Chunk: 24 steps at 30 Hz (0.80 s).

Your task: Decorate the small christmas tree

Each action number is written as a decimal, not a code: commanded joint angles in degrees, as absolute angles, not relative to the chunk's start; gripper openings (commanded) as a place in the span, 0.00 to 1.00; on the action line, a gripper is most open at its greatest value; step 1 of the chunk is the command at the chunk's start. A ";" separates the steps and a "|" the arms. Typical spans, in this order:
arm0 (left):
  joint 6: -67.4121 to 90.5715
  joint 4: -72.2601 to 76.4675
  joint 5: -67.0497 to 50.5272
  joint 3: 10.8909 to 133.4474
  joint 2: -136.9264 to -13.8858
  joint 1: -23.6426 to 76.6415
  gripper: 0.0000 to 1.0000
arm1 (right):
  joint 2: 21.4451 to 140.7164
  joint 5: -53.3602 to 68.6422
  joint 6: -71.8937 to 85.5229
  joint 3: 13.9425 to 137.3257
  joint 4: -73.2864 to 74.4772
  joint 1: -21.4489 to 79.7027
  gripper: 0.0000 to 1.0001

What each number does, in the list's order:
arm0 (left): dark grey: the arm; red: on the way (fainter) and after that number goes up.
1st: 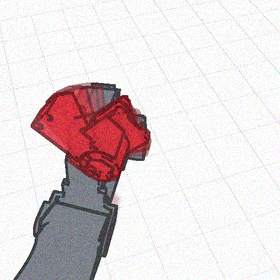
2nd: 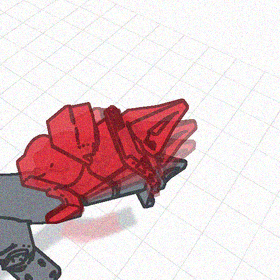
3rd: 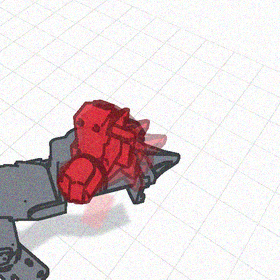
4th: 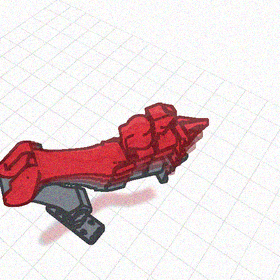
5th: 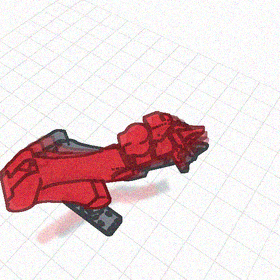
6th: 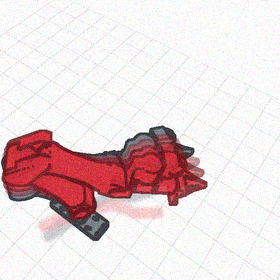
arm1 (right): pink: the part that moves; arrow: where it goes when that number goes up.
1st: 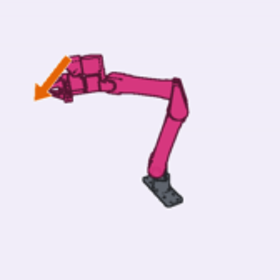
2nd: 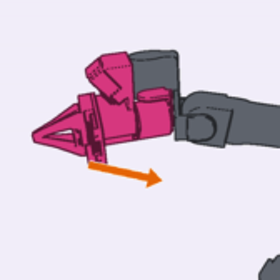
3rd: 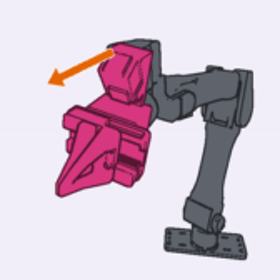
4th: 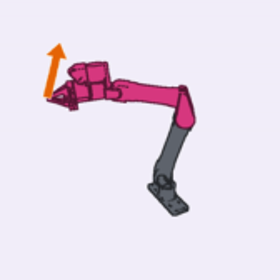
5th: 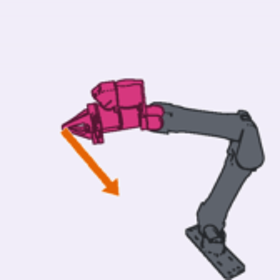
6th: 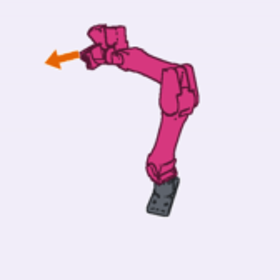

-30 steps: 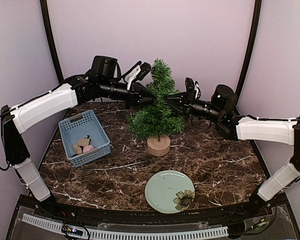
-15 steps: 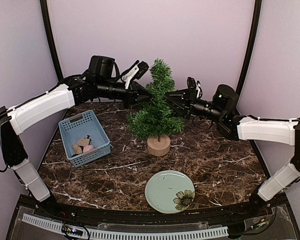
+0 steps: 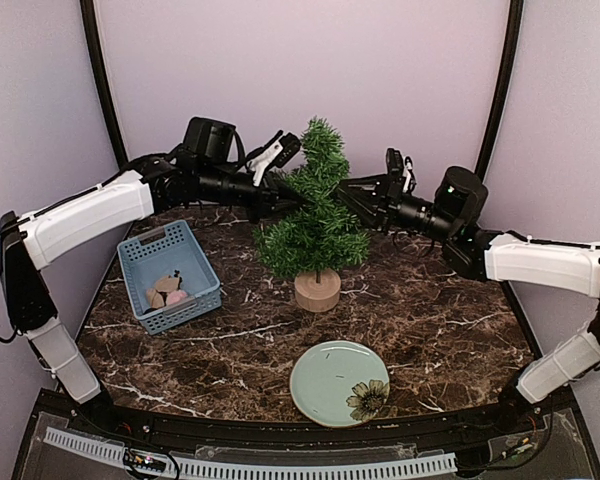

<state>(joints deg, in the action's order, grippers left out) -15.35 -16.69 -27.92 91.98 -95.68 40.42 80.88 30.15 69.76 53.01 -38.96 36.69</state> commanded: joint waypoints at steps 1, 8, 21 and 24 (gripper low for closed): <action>-16.34 -19.02 -26.63 94.17 -97.44 41.70 0.00 | 79.54 29.62 68.47 52.47 -39.56 36.21 0.31; -16.57 -19.14 -25.44 94.30 -98.19 42.10 0.00 | 79.50 29.75 68.22 52.34 -39.55 36.04 0.31; -14.79 -17.95 -24.60 92.11 -93.01 42.11 0.28 | 78.38 29.53 66.77 52.08 -39.03 35.69 0.31; -14.18 -17.95 -24.16 91.37 -91.86 42.07 0.36 | 77.99 29.49 66.42 51.84 -39.02 35.60 0.31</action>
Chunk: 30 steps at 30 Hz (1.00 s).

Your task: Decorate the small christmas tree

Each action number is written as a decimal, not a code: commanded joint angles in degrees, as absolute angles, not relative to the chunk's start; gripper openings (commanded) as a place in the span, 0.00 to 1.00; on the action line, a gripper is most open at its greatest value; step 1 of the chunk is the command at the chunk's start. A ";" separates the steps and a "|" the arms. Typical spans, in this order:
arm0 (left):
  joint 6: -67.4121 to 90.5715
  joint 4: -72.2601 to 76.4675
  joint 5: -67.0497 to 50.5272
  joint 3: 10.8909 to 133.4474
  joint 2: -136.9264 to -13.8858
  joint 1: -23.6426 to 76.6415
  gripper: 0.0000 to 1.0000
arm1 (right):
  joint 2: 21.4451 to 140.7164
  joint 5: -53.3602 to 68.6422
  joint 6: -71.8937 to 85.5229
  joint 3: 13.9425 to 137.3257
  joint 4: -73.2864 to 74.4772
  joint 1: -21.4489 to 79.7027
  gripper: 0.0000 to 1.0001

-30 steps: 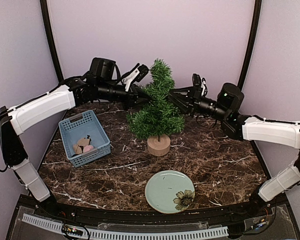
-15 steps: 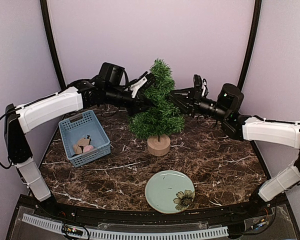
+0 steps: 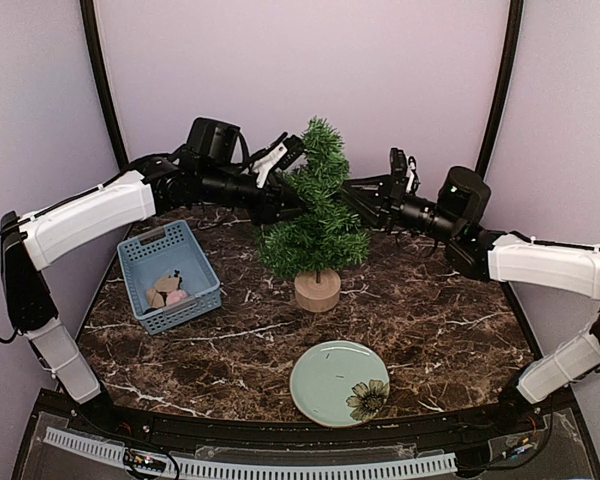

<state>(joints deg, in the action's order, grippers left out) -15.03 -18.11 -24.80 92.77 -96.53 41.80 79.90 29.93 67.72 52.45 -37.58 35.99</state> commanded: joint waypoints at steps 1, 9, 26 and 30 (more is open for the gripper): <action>-13.98 -17.80 -24.03 91.12 -91.10 42.05 0.37 | 77.80 29.40 66.18 51.78 -38.96 35.60 0.31; -6.94 -12.18 -27.75 83.07 -81.86 36.87 0.58 | 76.20 29.18 64.84 50.83 -38.54 35.27 0.31; 11.09 -31.05 -5.62 58.82 -63.73 21.08 0.71 | 71.21 29.11 52.36 49.51 -31.01 33.66 0.35; 11.86 -36.52 -2.61 56.55 -63.18 21.09 0.75 | 71.31 30.36 50.81 49.21 -31.13 32.76 0.37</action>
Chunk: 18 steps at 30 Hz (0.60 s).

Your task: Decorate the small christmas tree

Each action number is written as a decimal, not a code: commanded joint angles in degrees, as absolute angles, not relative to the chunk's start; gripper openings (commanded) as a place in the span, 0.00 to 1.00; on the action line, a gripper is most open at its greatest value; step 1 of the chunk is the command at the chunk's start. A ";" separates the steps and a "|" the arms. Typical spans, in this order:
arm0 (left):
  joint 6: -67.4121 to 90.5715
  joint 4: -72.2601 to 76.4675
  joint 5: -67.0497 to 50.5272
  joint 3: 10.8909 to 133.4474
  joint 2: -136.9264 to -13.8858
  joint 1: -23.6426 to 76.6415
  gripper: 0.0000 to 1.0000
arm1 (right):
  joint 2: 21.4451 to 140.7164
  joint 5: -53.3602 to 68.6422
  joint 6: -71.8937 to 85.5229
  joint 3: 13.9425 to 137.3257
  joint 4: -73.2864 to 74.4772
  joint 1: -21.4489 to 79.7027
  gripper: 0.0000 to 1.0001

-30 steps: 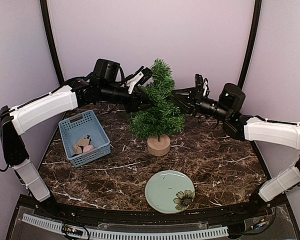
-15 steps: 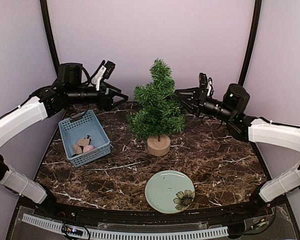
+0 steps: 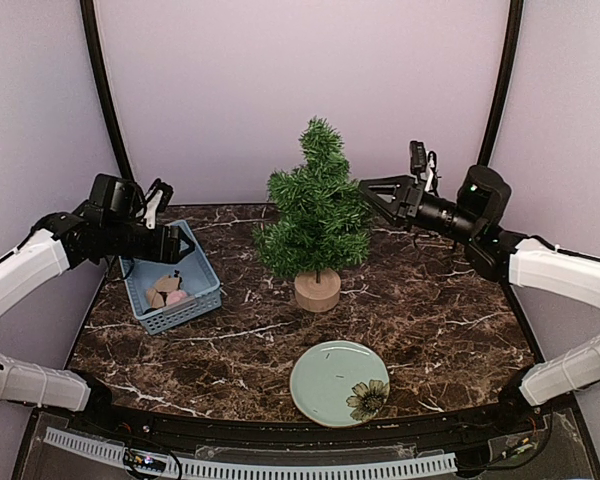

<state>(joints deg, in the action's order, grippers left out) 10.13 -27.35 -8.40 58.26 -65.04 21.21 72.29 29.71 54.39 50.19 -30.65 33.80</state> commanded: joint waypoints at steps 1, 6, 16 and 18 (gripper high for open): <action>11.86 -37.51 -2.43 56.50 -63.36 21.09 0.77 | 71.48 30.45 50.58 49.22 -31.12 32.51 0.37; 11.47 -43.09 -2.56 56.51 -65.49 21.72 0.86 | 71.63 31.29 50.20 49.00 -30.68 31.55 0.38; 6.29 -50.08 -3.57 60.43 -69.62 25.74 0.89 | 72.09 33.13 51.52 47.55 -33.32 29.44 0.39; 5.09 -49.80 -5.86 60.60 -69.87 25.84 0.89 | 72.22 33.58 51.82 47.48 -33.72 28.97 0.39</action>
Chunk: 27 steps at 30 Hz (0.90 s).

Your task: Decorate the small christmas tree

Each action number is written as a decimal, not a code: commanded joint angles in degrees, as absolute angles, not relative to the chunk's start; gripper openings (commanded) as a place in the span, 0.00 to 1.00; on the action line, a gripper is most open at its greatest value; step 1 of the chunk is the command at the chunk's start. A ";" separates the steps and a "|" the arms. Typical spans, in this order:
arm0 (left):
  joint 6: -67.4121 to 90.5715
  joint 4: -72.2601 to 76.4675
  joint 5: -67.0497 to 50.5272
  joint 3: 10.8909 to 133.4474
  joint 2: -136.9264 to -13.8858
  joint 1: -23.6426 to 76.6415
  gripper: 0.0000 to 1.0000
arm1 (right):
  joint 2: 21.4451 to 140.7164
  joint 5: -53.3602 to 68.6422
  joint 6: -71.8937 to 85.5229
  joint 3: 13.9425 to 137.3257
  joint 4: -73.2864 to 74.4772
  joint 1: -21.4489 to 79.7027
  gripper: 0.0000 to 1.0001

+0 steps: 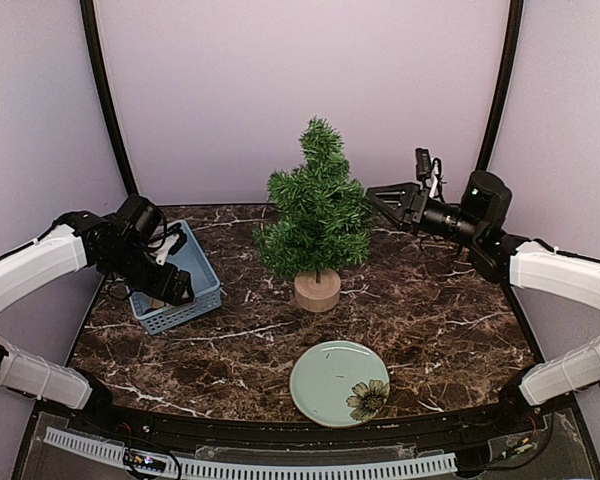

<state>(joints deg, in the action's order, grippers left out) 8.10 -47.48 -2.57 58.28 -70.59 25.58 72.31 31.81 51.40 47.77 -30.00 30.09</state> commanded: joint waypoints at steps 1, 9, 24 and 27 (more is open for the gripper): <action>4.33 -49.80 -6.14 60.80 -70.55 26.17 0.89 | 72.23 33.77 51.99 47.42 -34.04 28.74 0.39; -2.02 -52.18 -4.83 63.64 -74.83 28.53 0.88 | 71.86 34.68 53.26 46.31 -36.04 27.65 0.39; -15.56 -47.27 -1.12 58.29 -72.13 28.65 0.77 | 71.23 35.06 55.05 44.82 -38.75 27.34 0.39; -16.58 -44.65 -0.72 57.21 -71.25 28.42 0.73 | 71.28 34.98 55.32 44.83 -39.00 27.33 0.39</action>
